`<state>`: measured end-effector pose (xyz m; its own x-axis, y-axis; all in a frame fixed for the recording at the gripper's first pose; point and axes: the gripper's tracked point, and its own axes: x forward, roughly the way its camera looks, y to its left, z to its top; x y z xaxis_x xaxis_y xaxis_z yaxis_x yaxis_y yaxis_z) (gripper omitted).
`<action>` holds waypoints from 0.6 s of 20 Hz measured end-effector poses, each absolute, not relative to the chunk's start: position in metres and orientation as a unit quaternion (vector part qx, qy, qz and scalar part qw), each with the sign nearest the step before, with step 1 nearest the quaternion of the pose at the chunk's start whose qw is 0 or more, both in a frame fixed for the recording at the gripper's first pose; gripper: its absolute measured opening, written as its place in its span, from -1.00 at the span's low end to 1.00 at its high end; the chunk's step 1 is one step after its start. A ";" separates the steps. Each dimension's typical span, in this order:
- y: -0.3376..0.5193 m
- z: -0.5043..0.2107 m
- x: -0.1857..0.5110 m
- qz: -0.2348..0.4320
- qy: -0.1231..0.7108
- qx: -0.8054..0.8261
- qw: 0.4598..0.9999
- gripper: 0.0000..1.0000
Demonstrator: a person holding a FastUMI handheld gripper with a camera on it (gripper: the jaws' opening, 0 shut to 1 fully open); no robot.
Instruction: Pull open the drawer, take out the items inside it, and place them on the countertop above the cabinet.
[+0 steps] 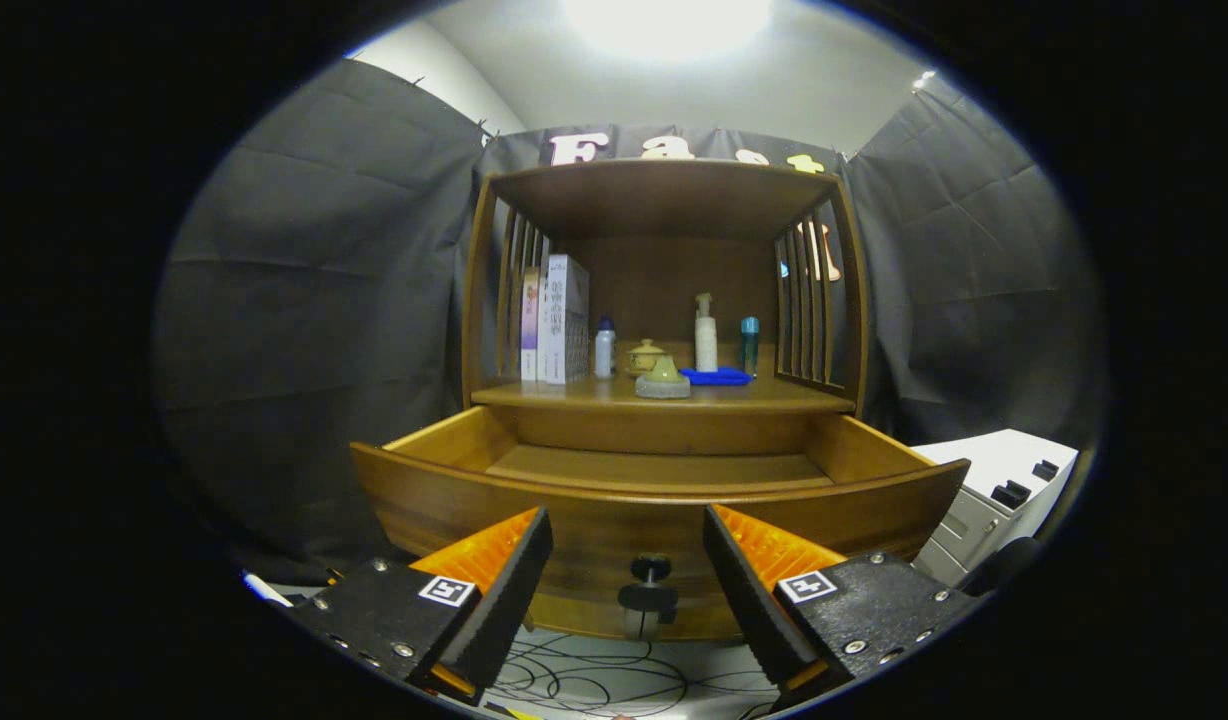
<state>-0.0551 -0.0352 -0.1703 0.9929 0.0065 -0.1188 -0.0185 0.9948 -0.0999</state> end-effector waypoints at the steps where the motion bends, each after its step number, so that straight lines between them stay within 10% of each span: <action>1: -0.038 -0.176 -0.053 0.001 0.067 -0.054 0.996 0.89; 12: -0.062 -0.190 -0.025 -0.049 0.083 -0.050 0.994 0.89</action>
<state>-0.0251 -0.0624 -0.1898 0.9815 -0.1049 -0.1600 0.0881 0.9902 -0.1084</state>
